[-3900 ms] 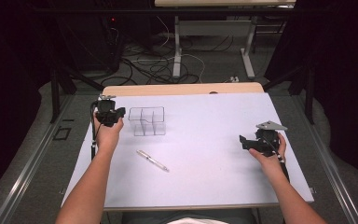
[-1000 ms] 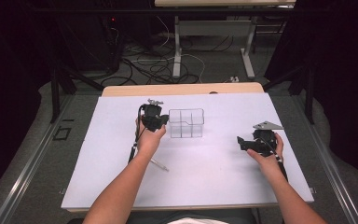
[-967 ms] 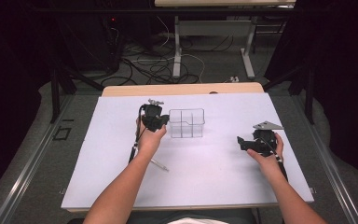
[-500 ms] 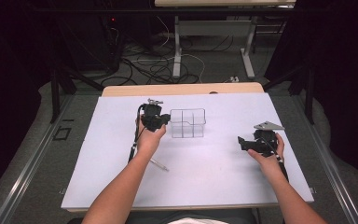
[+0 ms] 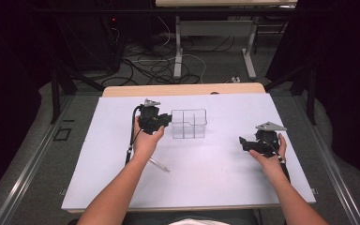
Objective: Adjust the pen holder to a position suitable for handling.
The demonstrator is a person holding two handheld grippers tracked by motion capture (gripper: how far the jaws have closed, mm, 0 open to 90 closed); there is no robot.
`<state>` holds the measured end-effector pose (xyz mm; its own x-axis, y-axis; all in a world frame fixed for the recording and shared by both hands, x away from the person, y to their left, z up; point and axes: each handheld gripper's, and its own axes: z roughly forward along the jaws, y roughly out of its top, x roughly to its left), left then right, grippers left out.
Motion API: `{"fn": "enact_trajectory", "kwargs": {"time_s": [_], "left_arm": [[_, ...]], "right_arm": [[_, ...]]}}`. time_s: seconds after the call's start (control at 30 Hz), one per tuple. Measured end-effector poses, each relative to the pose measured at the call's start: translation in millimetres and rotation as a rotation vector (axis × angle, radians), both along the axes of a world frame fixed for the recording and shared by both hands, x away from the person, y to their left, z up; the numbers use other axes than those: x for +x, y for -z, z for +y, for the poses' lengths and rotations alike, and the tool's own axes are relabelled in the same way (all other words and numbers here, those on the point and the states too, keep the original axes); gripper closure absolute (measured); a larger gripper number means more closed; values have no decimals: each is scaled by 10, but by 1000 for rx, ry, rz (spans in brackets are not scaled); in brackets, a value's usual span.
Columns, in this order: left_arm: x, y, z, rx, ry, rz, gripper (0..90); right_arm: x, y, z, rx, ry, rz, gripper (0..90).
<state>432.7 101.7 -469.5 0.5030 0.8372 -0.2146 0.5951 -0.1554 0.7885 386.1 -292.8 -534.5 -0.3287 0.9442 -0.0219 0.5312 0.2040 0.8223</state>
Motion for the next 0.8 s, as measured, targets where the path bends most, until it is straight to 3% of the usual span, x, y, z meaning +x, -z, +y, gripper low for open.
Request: {"fn": "enact_trajectory", "kwargs": {"time_s": [0.37,0.53,0.67,0.8], "left_arm": [[-130,-17,178,-55,-8,-7,617],[-198,-7,232,-48,-6,-18,566],[-238,20,292,-38,-14,-37,453],[-293,47,360,-29,-3,-49,409]], "right_arm": [[-2,-5,13,5,-1,-5,156],[-3,-8,14,8,-5,-3,156],[-7,-3,27,1,-12,-2,156],[-13,-7,44,-1,-20,-1,156]]}}
